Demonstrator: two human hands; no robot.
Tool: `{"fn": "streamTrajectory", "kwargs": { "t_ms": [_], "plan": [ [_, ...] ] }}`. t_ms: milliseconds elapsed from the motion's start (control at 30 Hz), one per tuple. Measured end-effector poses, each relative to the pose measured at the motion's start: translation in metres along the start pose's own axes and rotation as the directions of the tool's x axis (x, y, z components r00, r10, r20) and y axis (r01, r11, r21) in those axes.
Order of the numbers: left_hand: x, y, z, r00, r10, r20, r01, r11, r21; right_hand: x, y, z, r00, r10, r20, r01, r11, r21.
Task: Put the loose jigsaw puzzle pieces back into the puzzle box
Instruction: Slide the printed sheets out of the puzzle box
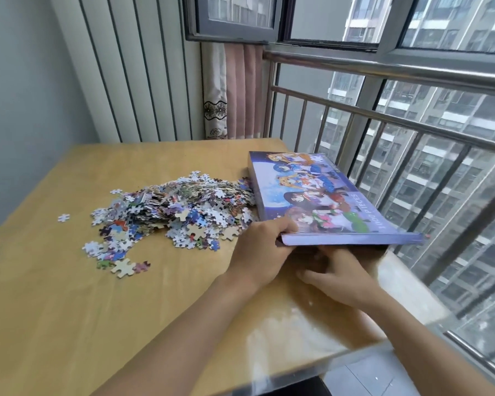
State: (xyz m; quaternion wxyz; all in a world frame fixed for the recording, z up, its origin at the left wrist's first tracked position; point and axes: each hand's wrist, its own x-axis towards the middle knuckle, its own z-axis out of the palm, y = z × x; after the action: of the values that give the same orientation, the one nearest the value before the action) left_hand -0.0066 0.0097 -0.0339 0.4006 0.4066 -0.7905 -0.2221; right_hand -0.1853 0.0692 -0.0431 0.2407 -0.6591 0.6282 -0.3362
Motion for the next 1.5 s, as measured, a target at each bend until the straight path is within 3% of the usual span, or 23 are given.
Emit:
{"fn": "streamTrajectory", "kwargs": {
  "t_ms": [33, 67, 100, 133, 167, 200, 267, 333, 433, 567, 633, 800, 967, 1067, 1233, 1500],
  "plan": [
    [0.001, -0.003, -0.003, 1.000, 0.013, 0.016, -0.012, 1.000, -0.024, -0.002, -0.011, 0.000, 0.995, 0.095, 0.024, -0.097, 0.930, 0.355],
    [0.003, -0.005, -0.004, 0.999, 0.032, 0.019, -0.031, 0.998, -0.052, 0.000, -0.020, 0.000, 0.973, 0.214, 0.086, -0.216, 0.712, 0.668],
    [0.005, -0.006, -0.005, 0.998, 0.054, 0.013, -0.053, 0.996, -0.076, 0.005, -0.026, -0.001, 0.934, 0.319, 0.160, -0.297, 0.447, 0.844],
    [0.006, -0.006, -0.005, 0.998, 0.070, 0.002, -0.069, 0.993, -0.091, 0.011, -0.031, -0.004, 0.897, 0.398, 0.195, -0.313, 0.257, 0.914],
    [0.008, -0.004, -0.005, 0.997, 0.080, -0.010, -0.080, 0.992, -0.101, 0.020, -0.032, -0.007, 0.861, 0.476, 0.181, -0.290, 0.166, 0.942],
    [0.010, -0.002, -0.003, 0.997, 0.074, -0.021, -0.076, 0.989, -0.123, 0.028, -0.036, -0.010, 0.832, 0.540, 0.128, -0.253, 0.163, 0.954],
    [0.015, -0.001, -0.001, 0.999, 0.042, -0.025, -0.046, 0.978, -0.205, 0.039, -0.040, -0.018, 0.784, 0.620, -0.011, -0.195, 0.264, 0.945],
    [0.019, -0.004, 0.000, 0.998, 0.035, 0.043, -0.023, 0.971, -0.237, 0.043, -0.039, -0.024, 0.753, 0.653, -0.078, -0.183, 0.322, 0.929],
    [0.024, -0.019, 0.005, 0.989, 0.071, 0.127, -0.070, 0.997, -0.017, 0.040, -0.031, -0.032, 0.743, 0.658, -0.121, -0.120, 0.310, 0.943],
    [0.023, -0.045, 0.008, 0.984, -0.074, 0.159, 0.015, 0.939, 0.344, 0.034, -0.020, -0.034, 0.737, 0.648, -0.192, -0.055, 0.341, 0.939],
    [0.025, -0.057, 0.011, 0.974, -0.120, 0.192, 0.018, 0.887, 0.461, 0.034, -0.015, -0.032, 0.719, 0.668, -0.192, -0.047, 0.322, 0.946],
    [0.059, -0.066, 0.019, 0.954, -0.135, 0.269, -0.038, 0.833, 0.552, 0.047, -0.003, -0.034, 0.702, 0.700, -0.132, -0.055, 0.239, 0.970],
    [0.105, -0.058, 0.030, 0.952, -0.136, 0.274, -0.146, 0.583, 0.799, 0.055, 0.002, -0.028, 0.711, 0.699, -0.075, -0.080, 0.187, 0.979],
    [0.121, -0.072, 0.036, 0.940, -0.129, 0.317, -0.205, 0.529, 0.824, 0.058, 0.004, -0.022, 0.713, 0.697, -0.073, -0.056, 0.160, 0.985],
    [0.121, -0.097, 0.038, 0.921, -0.167, 0.353, -0.190, 0.598, 0.779, 0.063, 0.001, -0.021, 0.720, 0.691, -0.061, -0.082, 0.172, 0.982],
    [0.100, -0.119, -0.004, 0.937, -0.156, 0.313, -0.171, 0.578, 0.798, 0.057, -0.032, 0.012, 0.760, 0.650, -0.013, -0.164, 0.212, 0.963]
  ]
}}
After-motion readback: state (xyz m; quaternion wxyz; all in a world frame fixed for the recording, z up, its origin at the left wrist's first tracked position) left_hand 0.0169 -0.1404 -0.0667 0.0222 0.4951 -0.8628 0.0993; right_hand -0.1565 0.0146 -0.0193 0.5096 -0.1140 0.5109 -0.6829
